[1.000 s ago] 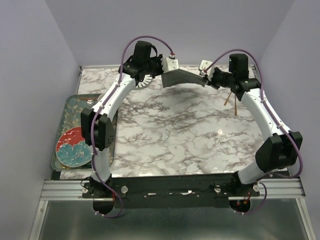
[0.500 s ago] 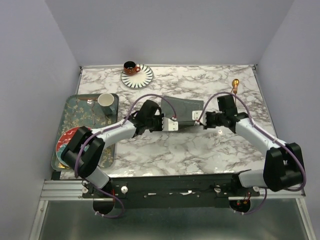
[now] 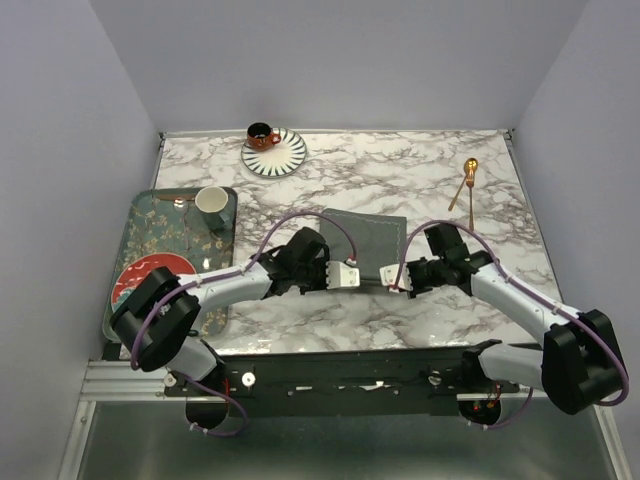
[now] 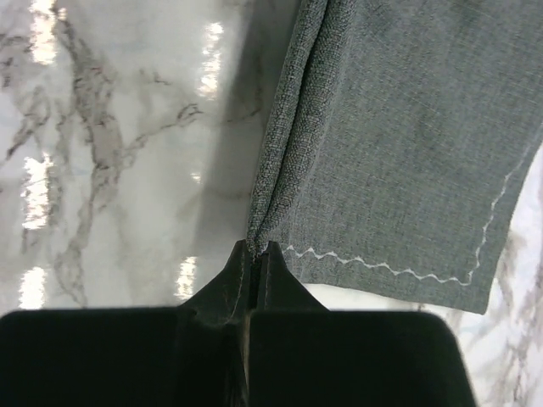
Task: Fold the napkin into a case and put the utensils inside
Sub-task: Turn over the upper triangle folded napkin at the center of the board, then rotate the lower triangle-folded napkin at the center of the board.
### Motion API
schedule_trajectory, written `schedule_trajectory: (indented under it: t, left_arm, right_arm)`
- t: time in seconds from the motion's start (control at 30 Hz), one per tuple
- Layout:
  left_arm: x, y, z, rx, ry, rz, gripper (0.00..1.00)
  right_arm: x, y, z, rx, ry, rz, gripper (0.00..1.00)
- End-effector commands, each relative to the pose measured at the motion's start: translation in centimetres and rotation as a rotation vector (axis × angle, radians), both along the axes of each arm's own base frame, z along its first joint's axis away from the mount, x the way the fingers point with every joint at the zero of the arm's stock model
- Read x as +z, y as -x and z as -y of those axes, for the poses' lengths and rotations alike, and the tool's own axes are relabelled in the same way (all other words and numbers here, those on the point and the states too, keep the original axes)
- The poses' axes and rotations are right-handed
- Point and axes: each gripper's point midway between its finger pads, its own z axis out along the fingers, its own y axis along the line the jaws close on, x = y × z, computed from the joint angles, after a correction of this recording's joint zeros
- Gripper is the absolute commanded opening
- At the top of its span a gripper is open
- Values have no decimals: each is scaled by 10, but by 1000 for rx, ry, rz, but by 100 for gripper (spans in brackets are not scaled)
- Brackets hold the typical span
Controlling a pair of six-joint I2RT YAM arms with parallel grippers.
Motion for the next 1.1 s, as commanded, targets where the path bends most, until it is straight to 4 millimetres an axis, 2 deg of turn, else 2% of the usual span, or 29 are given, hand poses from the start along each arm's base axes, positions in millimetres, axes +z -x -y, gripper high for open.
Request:
schedule_trajectory:
  t: [0.0,0.03,0.07,0.1,0.13,0.17,0.2,0.23,0.3,0.33,0.4,0.43,0.47,0.53,0.57,0.6,0.63,0.7,0.8,0.83,0.9,0.93,1.07]
  left_arm:
    - [-9,29,-9,2,-50,-92,0]
    - [-5,32,-7,-11,-48,-103,8]
    - [-6,44,-9,-31,-58,-158,31]
    - [-2,48,-10,-33,-54,-183,41]
    - [15,47,-5,-41,-21,-177,48]
    - [20,60,-8,-66,-16,-237,58]
    - [31,60,-6,-53,12,-255,61]
    - [56,51,-3,-30,76,-238,65]
    - [78,47,-3,2,143,-291,68]
    - [93,36,0,45,177,-302,68]
    - [99,6,-9,153,198,-315,67]
    - [98,-14,-7,223,205,-342,66]
    - [98,-35,-14,291,217,-345,63]
    - [91,-73,-13,391,225,-371,59]
    - [91,-86,-12,444,242,-393,54]
    - [89,-102,-17,496,253,-404,52]
    - [85,-120,-13,525,258,-417,51]
    - [81,-137,-13,605,285,-464,48]
    - [69,-157,-11,725,319,-526,48]
    - [60,-165,-15,760,322,-544,50]
    - [53,-169,-15,865,378,-654,57]
    - [43,-174,-19,906,390,-700,59]
    - [33,-174,-8,945,506,-860,67]
  right_arm:
    - [-15,27,9,29,64,-61,6]
    - [-16,32,11,31,69,-79,31]
    - [-14,35,10,31,66,-90,46]
    - [-7,34,9,26,60,-87,56]
    - [-2,36,11,17,59,-90,69]
    - [3,35,13,-15,59,-92,73]
    - [9,34,14,-40,57,-92,77]
    - [21,31,14,-65,47,-86,80]
    - [34,31,14,-138,21,-115,81]
    - [48,26,12,-169,-1,-118,81]
    - [54,23,10,-263,-43,-202,81]
    - [57,20,8,-297,-58,-228,79]
    - [65,15,4,-358,-91,-279,78]
    - [58,8,-1,-418,-93,-370,71]
    - [66,2,-7,-470,-122,-410,68]
    - [58,-2,-10,-501,-112,-458,65]
    - [60,-5,-12,-521,-119,-482,60]
    - [64,-11,-20,-551,-143,-534,56]
    - [51,-10,-24,-572,-124,-603,49]
    - [42,-9,-23,-576,-98,-628,46]
    - [27,-7,-18,-587,-54,-633,44]
    - [18,-4,-15,-593,-26,-643,43]
    - [-18,-3,3,-614,101,-631,43]
